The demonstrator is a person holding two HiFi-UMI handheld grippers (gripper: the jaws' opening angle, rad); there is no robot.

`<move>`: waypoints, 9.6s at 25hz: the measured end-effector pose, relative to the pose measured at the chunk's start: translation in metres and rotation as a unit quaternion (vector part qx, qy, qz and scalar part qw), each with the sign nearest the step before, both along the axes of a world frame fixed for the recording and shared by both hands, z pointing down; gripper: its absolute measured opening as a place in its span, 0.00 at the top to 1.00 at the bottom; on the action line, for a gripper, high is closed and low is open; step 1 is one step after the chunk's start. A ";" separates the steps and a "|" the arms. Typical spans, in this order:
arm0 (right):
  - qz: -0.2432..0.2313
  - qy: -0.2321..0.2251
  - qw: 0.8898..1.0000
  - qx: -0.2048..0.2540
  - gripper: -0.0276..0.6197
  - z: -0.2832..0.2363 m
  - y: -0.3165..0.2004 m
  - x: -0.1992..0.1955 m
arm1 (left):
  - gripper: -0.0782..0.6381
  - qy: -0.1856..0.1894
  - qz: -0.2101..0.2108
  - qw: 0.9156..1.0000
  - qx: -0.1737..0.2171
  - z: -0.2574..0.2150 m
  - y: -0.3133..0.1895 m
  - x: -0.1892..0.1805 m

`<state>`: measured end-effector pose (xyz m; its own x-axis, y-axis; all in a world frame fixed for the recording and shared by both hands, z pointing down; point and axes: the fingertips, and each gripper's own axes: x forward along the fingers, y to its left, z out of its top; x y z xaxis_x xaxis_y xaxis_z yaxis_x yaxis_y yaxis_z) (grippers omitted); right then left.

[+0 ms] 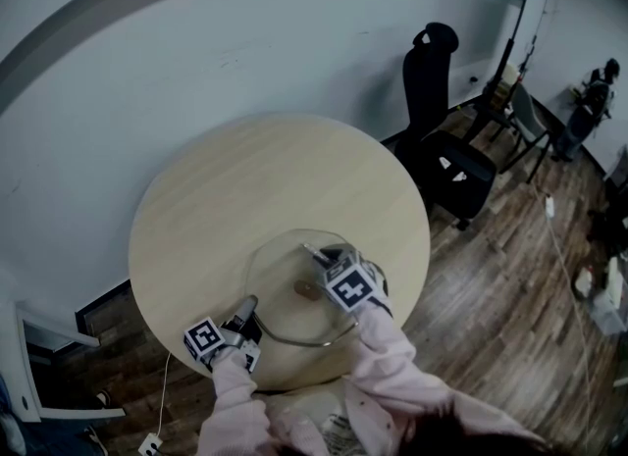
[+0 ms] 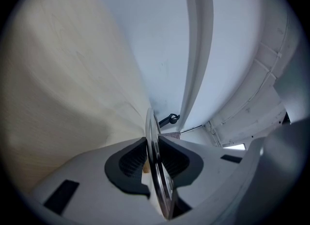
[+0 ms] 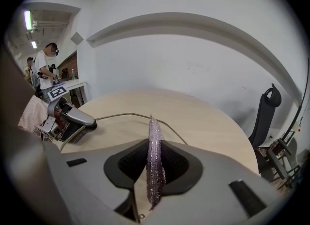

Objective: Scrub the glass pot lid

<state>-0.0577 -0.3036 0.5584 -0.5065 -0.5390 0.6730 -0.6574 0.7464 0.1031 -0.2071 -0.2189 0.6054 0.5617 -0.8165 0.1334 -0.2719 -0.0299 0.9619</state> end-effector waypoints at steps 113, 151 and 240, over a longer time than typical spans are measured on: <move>-0.070 -0.108 0.992 -0.016 0.82 -0.020 0.055 -0.083 | 0.78 -0.023 -0.011 1.000 0.007 0.004 0.003 -0.004; 0.004 0.007 1.000 -0.003 0.82 -0.009 0.016 0.043 | 0.80 -0.022 -0.064 0.998 -0.005 -0.001 0.004 -0.007; -0.167 -0.018 0.982 -0.081 0.82 -0.004 0.131 -0.089 | 0.80 -0.013 -0.087 0.996 -0.004 0.004 0.017 -0.005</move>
